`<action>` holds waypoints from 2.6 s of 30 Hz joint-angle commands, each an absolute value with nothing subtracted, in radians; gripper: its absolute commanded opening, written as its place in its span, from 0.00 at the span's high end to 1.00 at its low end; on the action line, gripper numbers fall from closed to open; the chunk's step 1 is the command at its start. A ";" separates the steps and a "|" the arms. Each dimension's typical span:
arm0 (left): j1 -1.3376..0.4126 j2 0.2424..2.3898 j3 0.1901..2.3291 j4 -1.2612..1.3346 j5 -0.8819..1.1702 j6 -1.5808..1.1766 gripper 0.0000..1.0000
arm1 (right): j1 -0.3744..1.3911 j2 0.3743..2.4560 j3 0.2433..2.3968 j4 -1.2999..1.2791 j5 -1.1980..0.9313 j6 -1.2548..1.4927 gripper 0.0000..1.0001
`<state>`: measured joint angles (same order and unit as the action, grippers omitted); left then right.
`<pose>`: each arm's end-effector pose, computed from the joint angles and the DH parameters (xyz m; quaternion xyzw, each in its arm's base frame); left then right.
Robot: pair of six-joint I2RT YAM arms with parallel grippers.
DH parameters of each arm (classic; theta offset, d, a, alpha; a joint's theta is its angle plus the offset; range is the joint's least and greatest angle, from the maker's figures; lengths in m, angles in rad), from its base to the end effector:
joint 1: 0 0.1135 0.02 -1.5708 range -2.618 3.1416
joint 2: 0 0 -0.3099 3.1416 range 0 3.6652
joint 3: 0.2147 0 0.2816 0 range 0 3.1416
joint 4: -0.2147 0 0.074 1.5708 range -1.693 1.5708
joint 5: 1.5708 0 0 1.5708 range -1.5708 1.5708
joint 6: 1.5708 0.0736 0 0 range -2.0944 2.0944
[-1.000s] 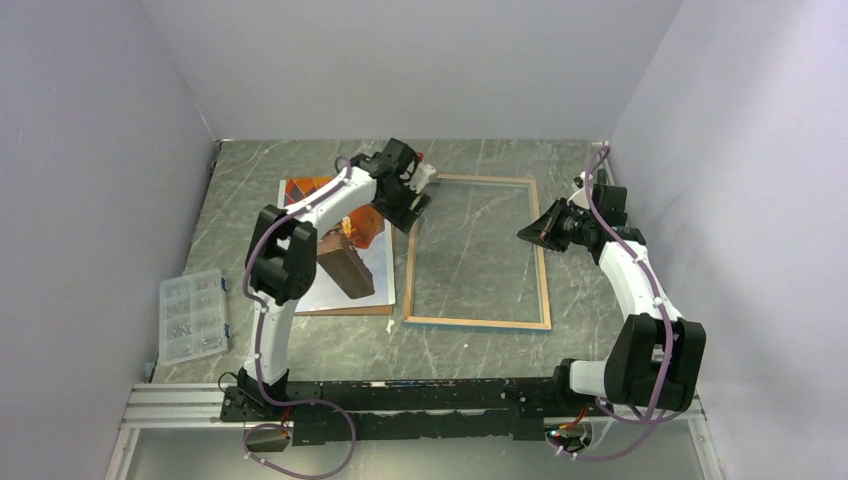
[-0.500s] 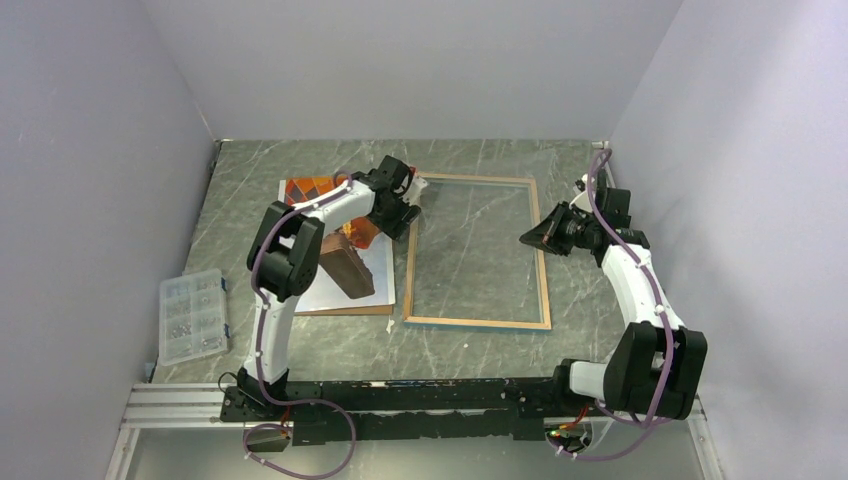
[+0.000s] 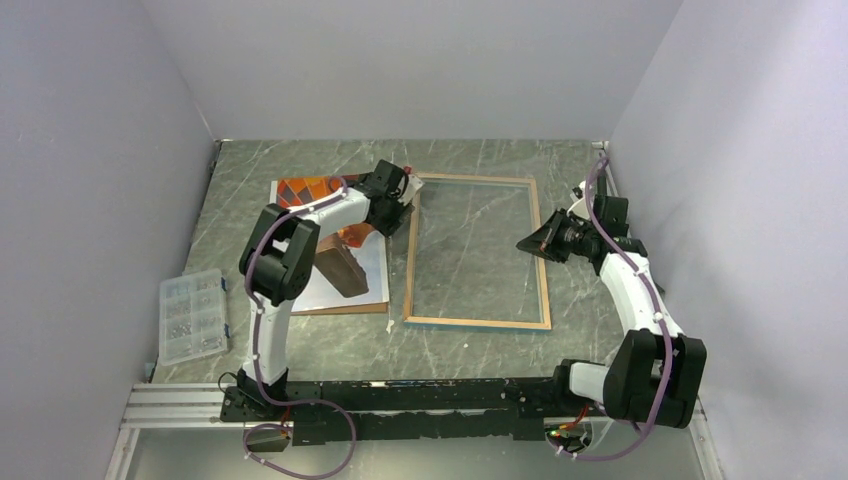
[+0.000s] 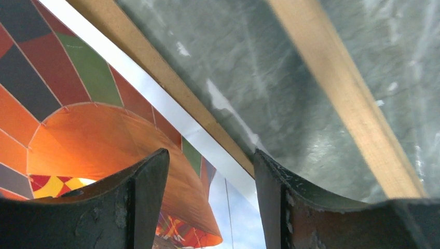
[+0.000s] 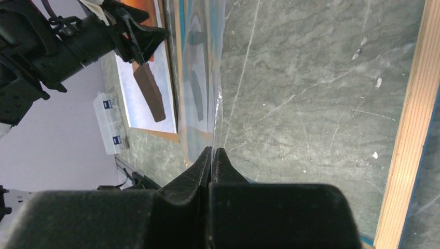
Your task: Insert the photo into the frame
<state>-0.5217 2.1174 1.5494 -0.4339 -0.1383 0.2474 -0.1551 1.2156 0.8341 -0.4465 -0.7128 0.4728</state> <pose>0.4597 -0.2526 0.1571 0.3412 0.8949 0.0274 0.2864 0.2817 0.0047 0.2618 0.1493 0.8697 0.3748 0.2844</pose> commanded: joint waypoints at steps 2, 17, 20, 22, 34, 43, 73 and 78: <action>-0.445 2.101 1.462 -0.485 -0.220 0.313 0.34 | -0.142 1.203 0.810 -0.378 -0.741 0.483 1.00; -0.537 2.102 1.735 -0.653 0.245 0.065 0.22 | -0.140 1.122 0.919 -0.528 -0.674 0.424 1.00; -0.548 2.167 1.795 -0.679 0.217 0.069 0.23 | -0.140 1.115 0.915 -0.540 -0.672 0.417 1.00; -0.550 2.195 1.810 -0.683 0.188 0.065 0.24 | -0.140 1.116 0.903 -0.539 -0.677 0.413 1.00; -0.557 2.244 1.778 -0.659 0.073 0.083 0.45 | -0.137 1.104 0.838 -0.465 -0.726 0.472 1.00; -0.543 2.209 1.720 -0.638 0.033 0.126 0.69 | -0.076 1.061 0.791 -0.416 -0.710 0.530 1.00; -0.204 1.865 1.620 -0.782 0.228 0.056 0.40 | 0.092 1.041 0.858 0.180 -0.796 0.912 1.00; -0.206 1.848 1.565 -0.753 0.235 0.063 0.43 | 0.091 1.098 0.713 0.277 -0.774 0.890 1.00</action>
